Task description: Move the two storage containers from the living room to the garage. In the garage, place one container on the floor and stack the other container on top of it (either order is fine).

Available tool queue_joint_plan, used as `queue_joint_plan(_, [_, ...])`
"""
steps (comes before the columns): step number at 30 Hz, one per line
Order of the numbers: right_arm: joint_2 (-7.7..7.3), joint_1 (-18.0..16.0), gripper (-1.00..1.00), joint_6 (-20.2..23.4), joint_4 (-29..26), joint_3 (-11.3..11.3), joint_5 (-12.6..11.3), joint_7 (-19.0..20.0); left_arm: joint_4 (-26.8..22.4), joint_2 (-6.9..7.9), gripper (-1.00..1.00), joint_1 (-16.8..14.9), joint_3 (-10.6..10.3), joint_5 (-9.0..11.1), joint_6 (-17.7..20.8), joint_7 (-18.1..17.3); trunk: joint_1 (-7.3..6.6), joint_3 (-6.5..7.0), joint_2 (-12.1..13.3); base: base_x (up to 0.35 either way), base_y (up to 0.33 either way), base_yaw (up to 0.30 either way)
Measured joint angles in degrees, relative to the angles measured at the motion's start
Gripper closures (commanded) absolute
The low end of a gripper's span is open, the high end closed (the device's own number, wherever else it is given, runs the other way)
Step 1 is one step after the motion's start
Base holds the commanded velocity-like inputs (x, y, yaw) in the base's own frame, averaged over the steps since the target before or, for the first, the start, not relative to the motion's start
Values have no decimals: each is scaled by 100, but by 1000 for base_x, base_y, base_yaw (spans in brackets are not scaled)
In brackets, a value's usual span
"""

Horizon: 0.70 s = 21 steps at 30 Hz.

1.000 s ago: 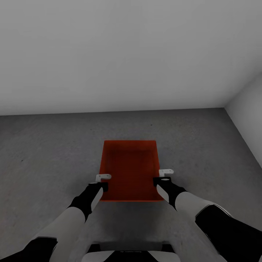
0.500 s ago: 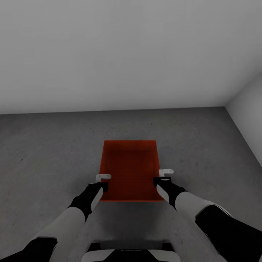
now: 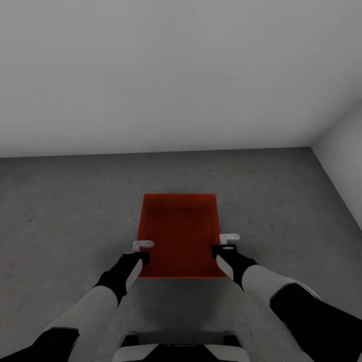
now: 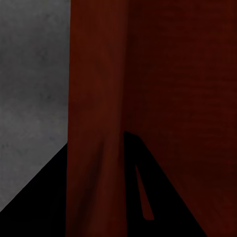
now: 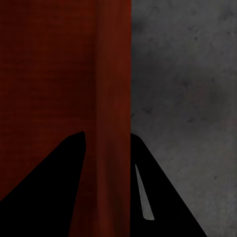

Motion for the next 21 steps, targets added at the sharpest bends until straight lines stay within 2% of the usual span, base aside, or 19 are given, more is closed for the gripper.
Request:
queue_joint_plan(5, [0, 0, 100, 0, 0, 1, 0, 0, 2, 0, 100, 0, 1, 0, -2, 0, 0, 0, 0, 0, 0, 0])
queue_joint_plan(11, [0, 0, 100, 2, 1, 3, -3, 0, 4, 0, 100, 0, 1, -1, -1, -1, 131, -107, -239, 0, 0, 0])
queue_joint_plan(21, [0, 0, 100, 1, 0, -2, 0, 0, -3, 1, 100, 0, -2, 0, 5, 0, 132, -108, -241, 0, 0, 0])
